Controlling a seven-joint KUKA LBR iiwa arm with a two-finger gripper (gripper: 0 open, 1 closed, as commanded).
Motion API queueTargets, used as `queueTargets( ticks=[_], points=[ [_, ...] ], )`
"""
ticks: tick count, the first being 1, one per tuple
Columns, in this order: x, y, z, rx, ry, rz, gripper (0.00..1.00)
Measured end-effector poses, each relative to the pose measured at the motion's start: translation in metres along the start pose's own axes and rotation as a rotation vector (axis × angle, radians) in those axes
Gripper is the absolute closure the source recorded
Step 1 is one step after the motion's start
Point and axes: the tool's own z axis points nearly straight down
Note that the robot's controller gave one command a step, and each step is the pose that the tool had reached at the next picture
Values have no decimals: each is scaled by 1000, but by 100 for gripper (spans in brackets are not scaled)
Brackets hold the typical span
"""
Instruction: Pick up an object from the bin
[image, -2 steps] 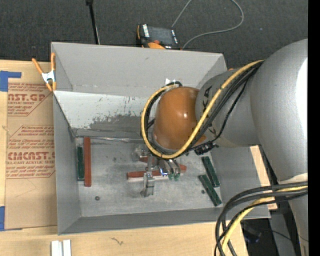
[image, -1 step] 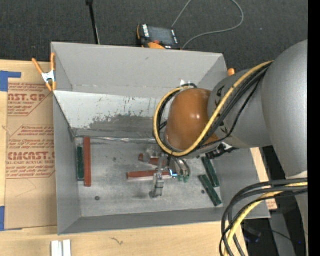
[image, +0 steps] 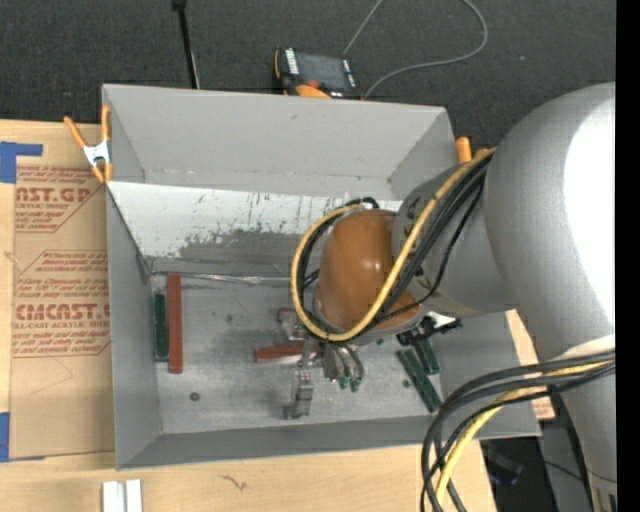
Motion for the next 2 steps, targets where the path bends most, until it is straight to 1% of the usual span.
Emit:
queueTargets(
  ticks=[1,2],
  points=[
    [0,1,0,-1,-4,0,0],
    [0,1,0,-1,-5,0,100]
  ],
)
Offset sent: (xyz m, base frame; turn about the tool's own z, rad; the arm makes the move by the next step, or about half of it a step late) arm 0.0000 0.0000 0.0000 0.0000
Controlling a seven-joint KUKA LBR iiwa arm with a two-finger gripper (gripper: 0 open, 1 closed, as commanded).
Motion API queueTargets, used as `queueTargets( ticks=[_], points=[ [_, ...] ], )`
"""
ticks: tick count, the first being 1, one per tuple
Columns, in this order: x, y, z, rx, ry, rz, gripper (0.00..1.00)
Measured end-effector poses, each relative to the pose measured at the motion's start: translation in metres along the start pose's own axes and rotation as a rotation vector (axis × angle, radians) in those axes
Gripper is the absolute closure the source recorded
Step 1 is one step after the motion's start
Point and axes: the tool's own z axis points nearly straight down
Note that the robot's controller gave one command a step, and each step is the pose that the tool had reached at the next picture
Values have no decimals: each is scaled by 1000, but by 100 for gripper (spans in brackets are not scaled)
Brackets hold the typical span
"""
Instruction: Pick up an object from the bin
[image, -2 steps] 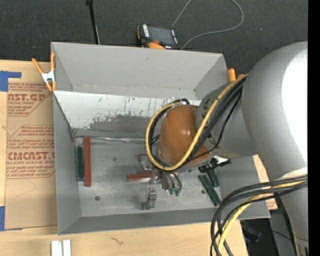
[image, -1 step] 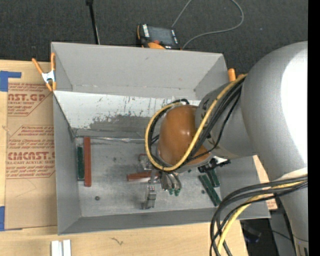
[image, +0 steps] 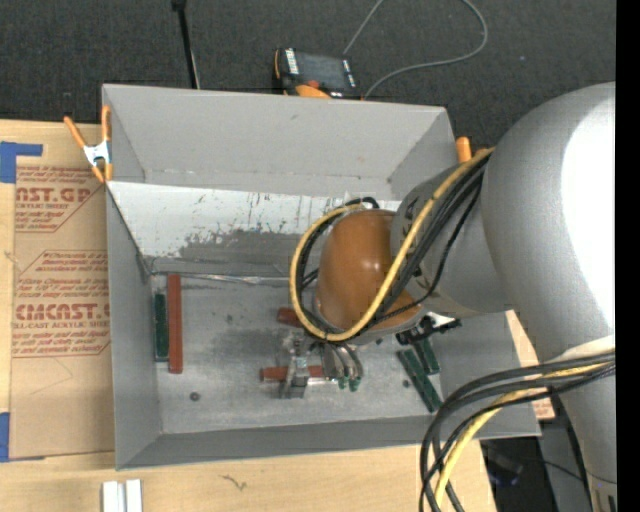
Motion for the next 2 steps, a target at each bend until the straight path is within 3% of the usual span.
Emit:
queueTargets(
  ticks=[1,2],
  points=[
    [-2,2,-79,-1,-7,-1,100],
    [-3,3,-97,0,-2,-2,100]
  ],
)
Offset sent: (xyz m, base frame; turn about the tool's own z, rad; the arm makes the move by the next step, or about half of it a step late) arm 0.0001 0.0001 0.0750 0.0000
